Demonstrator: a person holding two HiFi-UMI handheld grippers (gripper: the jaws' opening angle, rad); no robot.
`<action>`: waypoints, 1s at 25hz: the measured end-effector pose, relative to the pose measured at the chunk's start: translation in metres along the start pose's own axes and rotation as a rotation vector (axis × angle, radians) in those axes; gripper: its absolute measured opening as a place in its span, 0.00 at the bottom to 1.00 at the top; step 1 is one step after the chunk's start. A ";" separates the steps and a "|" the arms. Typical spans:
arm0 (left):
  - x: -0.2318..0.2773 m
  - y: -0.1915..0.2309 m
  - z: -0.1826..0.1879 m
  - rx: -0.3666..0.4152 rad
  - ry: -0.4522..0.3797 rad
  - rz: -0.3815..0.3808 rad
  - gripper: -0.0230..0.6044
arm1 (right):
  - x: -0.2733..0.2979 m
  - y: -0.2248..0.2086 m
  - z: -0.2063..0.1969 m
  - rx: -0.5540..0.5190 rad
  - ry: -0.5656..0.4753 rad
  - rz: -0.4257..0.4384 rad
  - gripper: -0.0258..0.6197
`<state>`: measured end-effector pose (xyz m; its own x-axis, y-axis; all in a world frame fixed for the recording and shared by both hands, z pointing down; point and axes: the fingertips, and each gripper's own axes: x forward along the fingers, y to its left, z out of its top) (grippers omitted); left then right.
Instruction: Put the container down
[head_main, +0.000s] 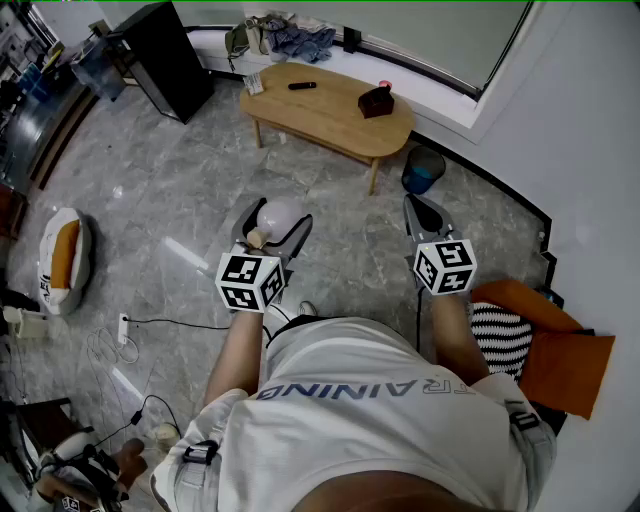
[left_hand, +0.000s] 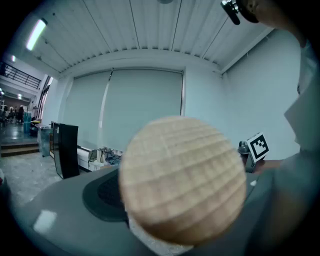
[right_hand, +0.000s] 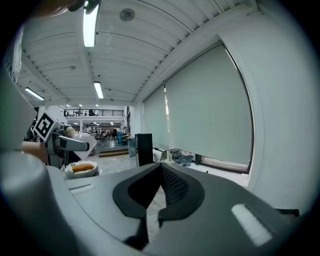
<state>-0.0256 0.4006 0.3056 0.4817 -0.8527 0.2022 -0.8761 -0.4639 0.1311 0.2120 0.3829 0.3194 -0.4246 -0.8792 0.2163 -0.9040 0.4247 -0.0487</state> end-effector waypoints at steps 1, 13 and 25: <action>-0.001 0.001 0.000 0.000 0.001 0.000 0.68 | 0.000 0.002 0.000 0.000 0.002 -0.001 0.06; -0.001 0.012 -0.001 -0.011 0.008 -0.025 0.68 | 0.008 0.012 -0.003 -0.002 0.027 -0.017 0.06; -0.008 0.054 0.008 0.042 0.022 -0.013 0.68 | 0.043 0.023 -0.009 0.123 -0.025 -0.052 0.06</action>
<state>-0.0769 0.3809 0.3033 0.4933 -0.8412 0.2216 -0.8694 -0.4852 0.0934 0.1734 0.3571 0.3364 -0.3764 -0.9051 0.1975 -0.9235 0.3497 -0.1575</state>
